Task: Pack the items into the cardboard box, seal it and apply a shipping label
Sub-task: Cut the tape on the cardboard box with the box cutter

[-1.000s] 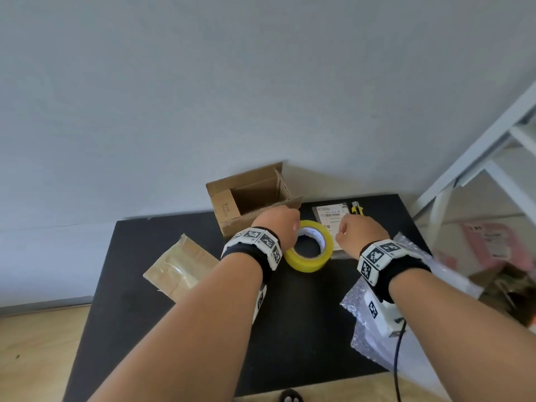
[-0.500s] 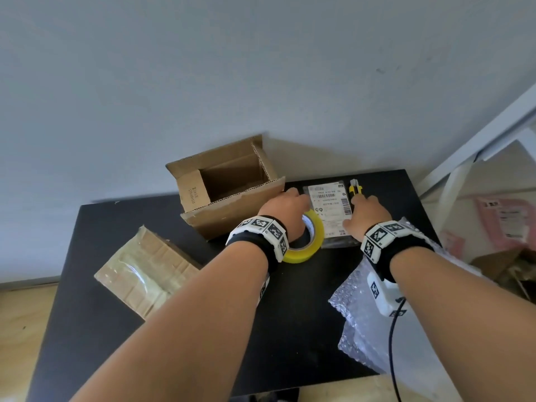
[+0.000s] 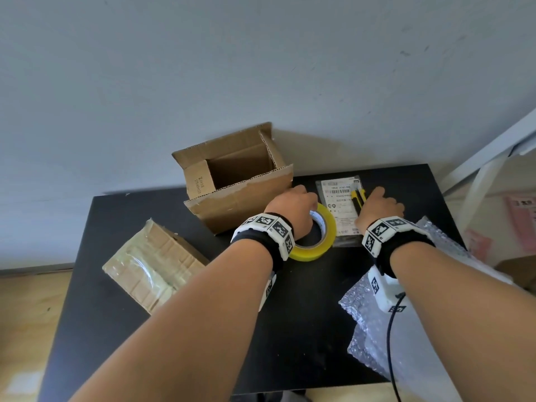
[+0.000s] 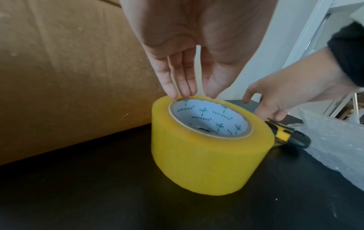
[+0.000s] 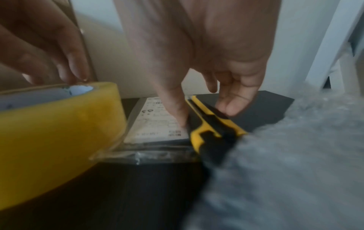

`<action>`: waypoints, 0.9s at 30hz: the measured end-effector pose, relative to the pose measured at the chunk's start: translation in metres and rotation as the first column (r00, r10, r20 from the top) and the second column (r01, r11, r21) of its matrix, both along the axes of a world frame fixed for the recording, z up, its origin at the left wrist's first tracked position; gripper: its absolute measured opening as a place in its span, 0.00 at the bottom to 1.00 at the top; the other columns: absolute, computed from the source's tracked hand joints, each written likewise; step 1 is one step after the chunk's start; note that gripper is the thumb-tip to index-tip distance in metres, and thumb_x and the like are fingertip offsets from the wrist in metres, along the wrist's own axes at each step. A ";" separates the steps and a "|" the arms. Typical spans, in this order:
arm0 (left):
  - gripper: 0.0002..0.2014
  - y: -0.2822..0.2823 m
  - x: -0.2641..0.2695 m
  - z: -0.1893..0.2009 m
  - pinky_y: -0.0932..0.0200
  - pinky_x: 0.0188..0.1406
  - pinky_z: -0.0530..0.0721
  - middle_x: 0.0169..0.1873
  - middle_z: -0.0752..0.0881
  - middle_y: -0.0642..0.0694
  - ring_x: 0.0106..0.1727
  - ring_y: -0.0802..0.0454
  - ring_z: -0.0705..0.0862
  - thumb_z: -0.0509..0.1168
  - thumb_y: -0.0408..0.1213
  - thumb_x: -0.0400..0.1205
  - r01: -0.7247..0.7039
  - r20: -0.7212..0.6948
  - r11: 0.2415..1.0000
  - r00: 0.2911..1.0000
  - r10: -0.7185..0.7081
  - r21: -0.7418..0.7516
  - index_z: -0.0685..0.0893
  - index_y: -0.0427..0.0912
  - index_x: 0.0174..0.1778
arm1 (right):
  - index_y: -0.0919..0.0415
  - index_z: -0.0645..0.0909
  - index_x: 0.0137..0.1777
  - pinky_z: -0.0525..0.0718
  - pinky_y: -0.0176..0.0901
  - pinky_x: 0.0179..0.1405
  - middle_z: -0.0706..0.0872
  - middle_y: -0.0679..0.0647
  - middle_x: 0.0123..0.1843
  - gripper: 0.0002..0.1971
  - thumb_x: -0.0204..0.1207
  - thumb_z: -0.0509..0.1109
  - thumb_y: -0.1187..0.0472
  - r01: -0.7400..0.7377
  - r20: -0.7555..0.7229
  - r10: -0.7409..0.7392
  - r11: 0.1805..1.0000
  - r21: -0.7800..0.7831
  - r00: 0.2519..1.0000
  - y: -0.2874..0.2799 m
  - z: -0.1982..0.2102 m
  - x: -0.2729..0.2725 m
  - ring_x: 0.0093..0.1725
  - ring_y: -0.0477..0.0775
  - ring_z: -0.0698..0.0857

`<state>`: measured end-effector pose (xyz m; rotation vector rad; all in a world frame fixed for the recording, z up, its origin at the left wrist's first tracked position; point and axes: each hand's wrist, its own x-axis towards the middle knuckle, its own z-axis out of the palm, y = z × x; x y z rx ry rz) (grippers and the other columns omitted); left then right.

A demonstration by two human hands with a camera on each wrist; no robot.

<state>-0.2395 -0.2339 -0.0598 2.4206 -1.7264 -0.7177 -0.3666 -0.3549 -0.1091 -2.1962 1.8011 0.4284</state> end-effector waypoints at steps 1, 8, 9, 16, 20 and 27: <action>0.14 0.000 0.000 0.000 0.54 0.57 0.81 0.60 0.77 0.45 0.59 0.46 0.79 0.61 0.34 0.82 -0.004 -0.004 1.000 1.000 0.004 0.002 0.80 0.47 0.63 | 0.65 0.65 0.69 0.78 0.55 0.58 0.76 0.68 0.66 0.26 0.76 0.71 0.59 0.013 -0.015 -0.013 1.000 0.026 1.000 0.001 0.002 0.002 0.66 0.67 0.75; 0.12 0.001 -0.002 0.013 0.54 0.55 0.81 0.58 0.77 0.46 0.57 0.45 0.80 0.62 0.35 0.82 -0.031 -0.002 0.999 1.000 0.031 0.016 0.80 0.48 0.61 | 0.66 0.76 0.56 0.78 0.46 0.40 0.72 0.65 0.64 0.19 0.75 0.73 0.52 0.000 0.041 -0.006 0.991 0.132 0.999 0.004 0.029 0.003 0.43 0.59 0.79; 0.12 0.001 -0.003 0.016 0.55 0.54 0.81 0.58 0.77 0.46 0.57 0.45 0.80 0.62 0.35 0.82 -0.028 0.005 0.999 1.000 0.028 0.020 0.80 0.48 0.61 | 0.65 0.76 0.56 0.78 0.46 0.39 0.72 0.64 0.63 0.20 0.74 0.74 0.51 -0.007 0.056 -0.001 0.991 0.133 0.998 0.005 0.035 0.002 0.41 0.58 0.78; 0.12 0.016 -0.011 0.058 0.49 0.56 0.85 0.55 0.86 0.43 0.56 0.42 0.84 0.60 0.33 0.82 0.015 0.062 1.000 0.998 -0.017 0.025 0.84 0.41 0.58 | 0.64 0.79 0.52 0.71 0.41 0.24 0.80 0.62 0.57 0.20 0.70 0.75 0.48 -0.087 0.156 0.072 0.992 0.094 0.985 0.024 0.081 -0.003 0.34 0.56 0.80; 0.12 0.035 -0.009 0.080 0.49 0.57 0.85 0.53 0.87 0.44 0.55 0.44 0.85 0.58 0.33 0.83 -0.011 0.091 1.000 0.996 0.011 -0.004 0.85 0.40 0.57 | 0.63 0.80 0.52 0.79 0.44 0.33 0.85 0.60 0.52 0.20 0.68 0.76 0.49 -0.158 0.252 0.137 0.986 0.061 0.958 0.042 0.111 -0.005 0.43 0.59 0.86; 0.13 0.092 0.017 0.107 0.48 0.57 0.85 0.55 0.87 0.46 0.56 0.45 0.85 0.57 0.35 0.83 -0.167 0.138 0.985 0.975 0.173 -0.053 0.85 0.44 0.57 | 0.62 0.73 0.56 0.82 0.42 0.29 0.87 0.58 0.39 0.16 0.71 0.71 0.61 -0.341 0.507 0.269 0.939 0.053 0.819 0.085 0.157 0.005 0.31 0.55 0.87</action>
